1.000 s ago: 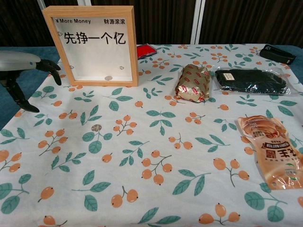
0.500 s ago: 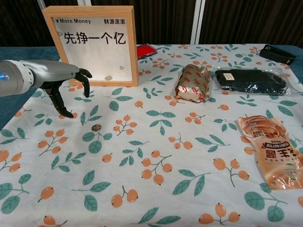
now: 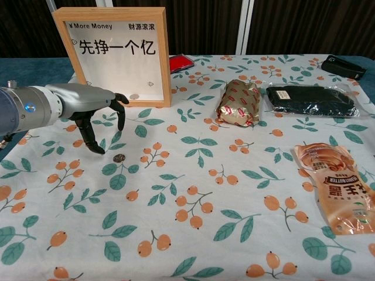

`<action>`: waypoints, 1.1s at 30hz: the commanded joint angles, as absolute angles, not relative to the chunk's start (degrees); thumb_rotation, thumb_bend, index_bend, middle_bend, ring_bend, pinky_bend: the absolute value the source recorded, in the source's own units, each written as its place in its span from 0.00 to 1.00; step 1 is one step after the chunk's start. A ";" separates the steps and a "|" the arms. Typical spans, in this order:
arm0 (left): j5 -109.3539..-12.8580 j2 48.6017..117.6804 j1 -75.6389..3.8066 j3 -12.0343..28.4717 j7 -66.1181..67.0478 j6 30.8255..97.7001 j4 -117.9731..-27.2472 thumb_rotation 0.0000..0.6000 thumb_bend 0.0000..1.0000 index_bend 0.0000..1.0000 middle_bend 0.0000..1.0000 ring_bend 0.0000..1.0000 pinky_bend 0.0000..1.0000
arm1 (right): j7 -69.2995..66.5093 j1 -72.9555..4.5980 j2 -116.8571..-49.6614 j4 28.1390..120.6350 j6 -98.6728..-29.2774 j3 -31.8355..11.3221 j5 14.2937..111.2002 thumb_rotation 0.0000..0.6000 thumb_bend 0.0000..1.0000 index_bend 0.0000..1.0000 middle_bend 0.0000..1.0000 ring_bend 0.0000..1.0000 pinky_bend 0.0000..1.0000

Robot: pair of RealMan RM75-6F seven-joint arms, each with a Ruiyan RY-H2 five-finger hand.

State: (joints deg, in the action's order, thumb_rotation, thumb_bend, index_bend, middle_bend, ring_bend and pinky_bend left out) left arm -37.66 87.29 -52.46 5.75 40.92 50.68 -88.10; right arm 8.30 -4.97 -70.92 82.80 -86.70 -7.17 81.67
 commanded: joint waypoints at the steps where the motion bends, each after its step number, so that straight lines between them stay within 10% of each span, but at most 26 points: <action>1: -38.02 88.27 -52.80 5.26 41.34 51.33 -87.38 1.00 0.13 0.40 0.00 0.00 0.00 | 8.25 -5.00 -70.91 82.76 -86.62 -7.21 81.62 1.00 0.30 0.00 0.00 0.00 0.00; 33: -38.94 92.50 -53.36 4.08 40.53 53.13 -84.29 1.00 0.13 0.42 0.01 0.00 0.00 | 8.06 -4.52 -70.87 82.67 -87.17 -7.75 80.68 1.00 0.30 0.00 0.00 0.00 0.00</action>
State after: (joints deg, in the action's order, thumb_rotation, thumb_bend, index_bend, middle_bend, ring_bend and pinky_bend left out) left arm -38.95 92.50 -53.36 4.07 40.54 53.13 -84.30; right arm 8.07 -4.52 -70.88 82.67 -87.16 -7.75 80.67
